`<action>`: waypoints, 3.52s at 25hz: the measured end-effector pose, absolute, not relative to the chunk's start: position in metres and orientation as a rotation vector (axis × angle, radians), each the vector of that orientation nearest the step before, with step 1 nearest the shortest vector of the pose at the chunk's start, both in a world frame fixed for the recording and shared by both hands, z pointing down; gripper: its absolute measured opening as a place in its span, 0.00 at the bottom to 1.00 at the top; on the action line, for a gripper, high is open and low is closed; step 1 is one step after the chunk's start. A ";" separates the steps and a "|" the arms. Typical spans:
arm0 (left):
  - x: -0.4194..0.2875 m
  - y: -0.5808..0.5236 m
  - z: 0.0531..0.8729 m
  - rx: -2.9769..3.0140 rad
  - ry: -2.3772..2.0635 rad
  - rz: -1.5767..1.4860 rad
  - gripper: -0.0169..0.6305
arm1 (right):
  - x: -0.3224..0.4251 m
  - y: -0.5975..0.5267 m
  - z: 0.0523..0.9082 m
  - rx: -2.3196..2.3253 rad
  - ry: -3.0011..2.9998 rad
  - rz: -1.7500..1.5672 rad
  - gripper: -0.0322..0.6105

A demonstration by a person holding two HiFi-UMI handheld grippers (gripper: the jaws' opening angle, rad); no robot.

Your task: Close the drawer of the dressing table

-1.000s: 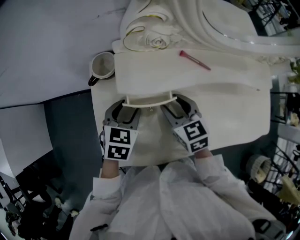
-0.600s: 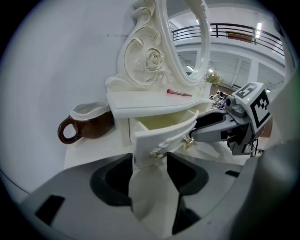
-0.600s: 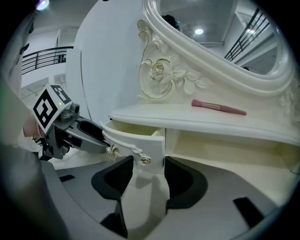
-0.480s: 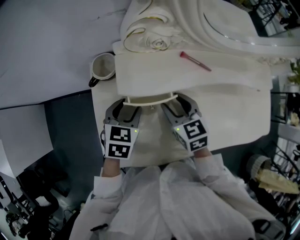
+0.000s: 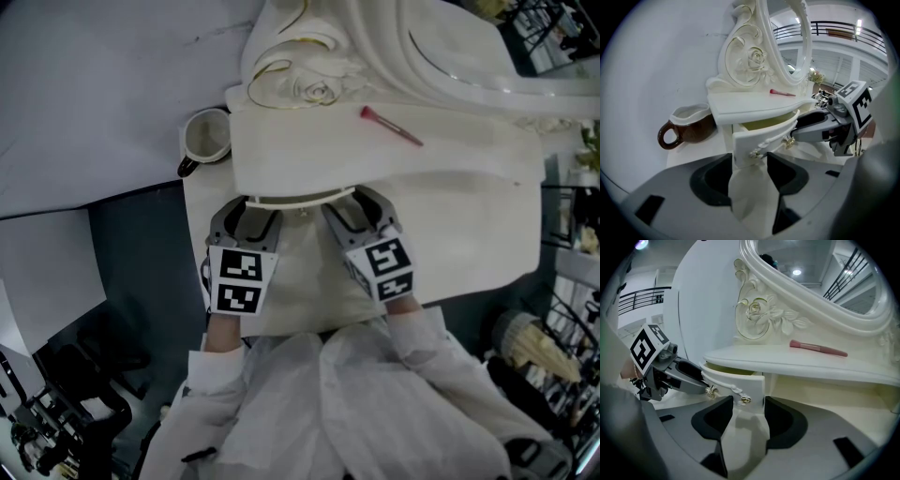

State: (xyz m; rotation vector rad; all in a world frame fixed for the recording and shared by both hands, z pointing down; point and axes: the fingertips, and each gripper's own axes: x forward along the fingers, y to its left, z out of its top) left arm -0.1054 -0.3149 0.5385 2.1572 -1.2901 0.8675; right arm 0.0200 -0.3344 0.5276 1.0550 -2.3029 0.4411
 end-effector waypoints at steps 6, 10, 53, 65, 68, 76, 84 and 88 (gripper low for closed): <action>-0.106 -0.321 0.539 2.149 -1.306 0.862 0.36 | 0.022 -0.341 0.529 1.073 -2.297 0.440 0.35; -0.107 -0.322 0.539 2.136 -1.314 0.855 0.36 | 0.021 -0.342 0.530 1.077 -2.289 0.462 0.35; -0.120 -0.342 0.535 2.009 -1.450 0.764 0.38 | 0.020 -0.364 0.526 1.203 -2.270 0.536 0.38; -0.117 -0.321 0.510 2.027 -1.448 0.662 0.38 | 0.023 -0.344 0.503 1.213 -2.324 0.537 0.38; -0.117 -0.314 0.502 2.035 -1.459 0.642 0.38 | 0.023 -0.336 0.496 1.210 -2.348 0.549 0.38; -0.106 -0.295 0.476 2.118 -1.438 0.603 0.38 | 0.021 -0.312 0.471 1.178 -2.417 0.548 0.38; -0.093 -0.270 0.456 2.200 -1.361 0.603 0.38 | 0.005 -0.285 0.444 1.084 -2.514 0.548 0.37; -0.083 -0.259 0.439 2.276 -1.312 0.575 0.38 | 0.000 -0.276 0.427 1.072 -2.556 0.537 0.37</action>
